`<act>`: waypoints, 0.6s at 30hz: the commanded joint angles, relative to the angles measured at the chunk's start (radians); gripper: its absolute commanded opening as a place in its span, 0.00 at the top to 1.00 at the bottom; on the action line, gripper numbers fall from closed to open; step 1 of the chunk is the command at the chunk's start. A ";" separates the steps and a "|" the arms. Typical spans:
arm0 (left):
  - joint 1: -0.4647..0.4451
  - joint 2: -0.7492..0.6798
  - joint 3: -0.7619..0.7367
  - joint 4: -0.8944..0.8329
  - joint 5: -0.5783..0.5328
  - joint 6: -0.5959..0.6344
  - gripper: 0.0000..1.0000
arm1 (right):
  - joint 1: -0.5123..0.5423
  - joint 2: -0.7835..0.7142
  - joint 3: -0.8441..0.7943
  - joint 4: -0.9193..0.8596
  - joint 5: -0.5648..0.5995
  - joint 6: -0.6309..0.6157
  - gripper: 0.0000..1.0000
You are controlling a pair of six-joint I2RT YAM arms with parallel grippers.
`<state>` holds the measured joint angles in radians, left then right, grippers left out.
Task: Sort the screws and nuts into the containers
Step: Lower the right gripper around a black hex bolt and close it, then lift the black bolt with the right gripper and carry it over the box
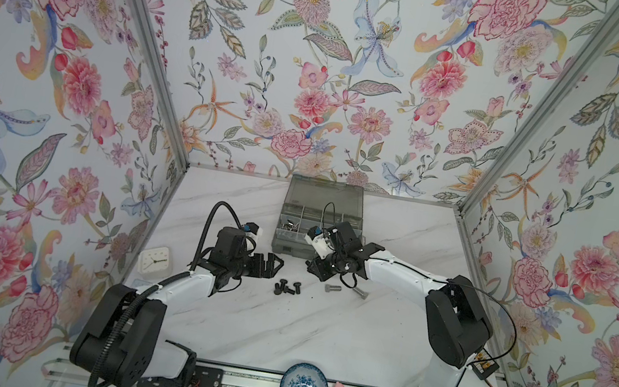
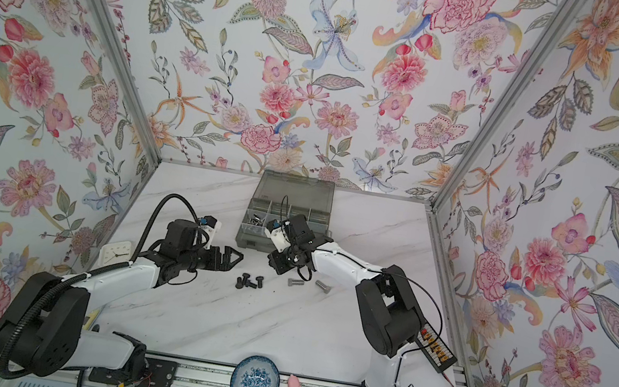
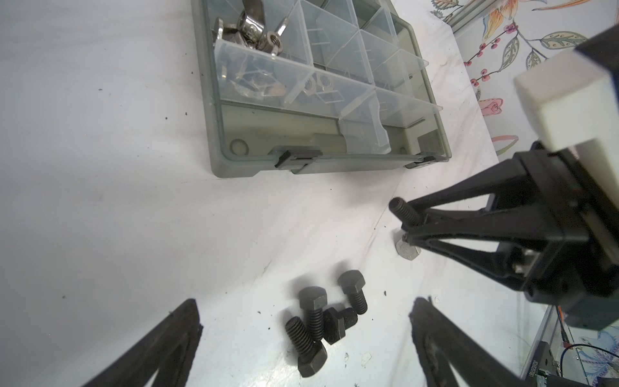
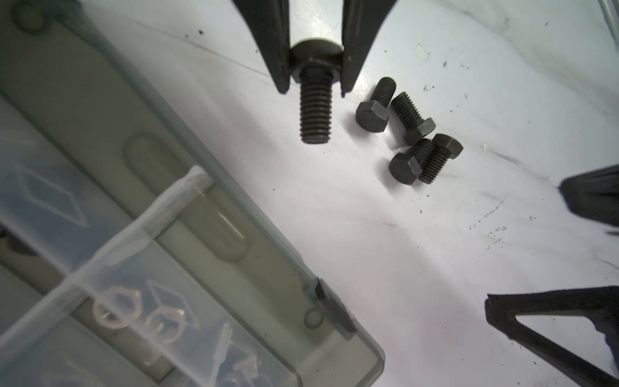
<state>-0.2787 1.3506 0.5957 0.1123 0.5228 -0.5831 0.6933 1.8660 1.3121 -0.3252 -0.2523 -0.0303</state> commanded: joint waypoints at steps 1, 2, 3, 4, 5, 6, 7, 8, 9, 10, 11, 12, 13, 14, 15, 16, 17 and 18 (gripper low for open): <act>0.020 -0.029 -0.018 -0.013 0.002 0.020 0.01 | -0.020 -0.005 0.074 0.012 -0.010 -0.051 1.00; 0.021 -0.031 -0.017 -0.016 0.002 0.021 0.00 | -0.025 0.004 0.092 0.011 -0.006 -0.058 1.00; 0.023 -0.035 -0.019 -0.017 0.002 0.022 0.01 | -0.030 0.015 0.113 0.011 0.002 -0.063 1.00; 0.025 -0.038 -0.019 -0.022 0.001 0.023 0.01 | -0.035 0.029 0.131 0.011 0.004 -0.068 1.00; 0.027 -0.040 -0.017 -0.024 0.000 0.025 0.01 | -0.038 0.043 0.151 0.010 0.005 -0.071 1.00; 0.030 -0.044 -0.018 -0.025 0.000 0.026 0.00 | -0.040 0.056 0.169 0.010 0.008 -0.073 1.00; 0.033 -0.047 -0.017 -0.028 0.000 0.027 0.01 | -0.040 0.075 0.189 0.010 0.006 -0.074 1.00; 0.034 -0.049 -0.019 -0.029 0.000 0.027 0.01 | -0.039 0.090 0.206 0.011 0.008 -0.076 1.00; 0.033 -0.051 -0.018 -0.029 0.000 0.027 0.01 | -0.039 0.108 0.224 0.009 0.011 -0.077 1.00; 0.035 -0.051 -0.018 -0.031 0.000 0.027 0.01 | -0.039 0.125 0.242 0.011 0.015 -0.077 1.00; 0.036 -0.053 -0.018 -0.032 0.000 0.027 0.01 | -0.040 0.141 0.255 0.010 0.019 -0.077 1.00; 0.038 -0.053 -0.018 -0.034 0.000 0.027 0.01 | -0.040 0.159 0.270 0.010 0.021 -0.077 1.00; 0.040 -0.053 -0.018 -0.035 0.000 0.028 0.01 | -0.039 0.177 0.284 0.010 0.023 -0.077 1.00; 0.041 -0.053 -0.018 -0.037 0.001 0.029 0.00 | -0.039 0.190 0.293 0.010 0.024 -0.073 1.00; 0.042 -0.053 -0.017 -0.038 0.002 0.029 0.01 | -0.040 0.205 0.305 0.010 0.024 -0.071 1.00; 0.041 -0.054 -0.016 -0.040 0.002 0.028 0.01 | -0.040 0.218 0.313 0.010 0.027 -0.068 1.00; 0.044 -0.056 -0.017 -0.041 0.002 0.028 0.01 | -0.039 0.228 0.320 0.011 0.029 -0.066 1.00; 0.044 -0.057 -0.016 -0.043 0.002 0.027 0.01 | -0.039 0.241 0.324 0.010 0.033 -0.065 1.00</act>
<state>-0.2485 1.3170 0.5911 0.0917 0.5198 -0.5793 0.6529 2.0876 1.6012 -0.3107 -0.2306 -0.0906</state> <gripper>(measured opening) 0.994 0.228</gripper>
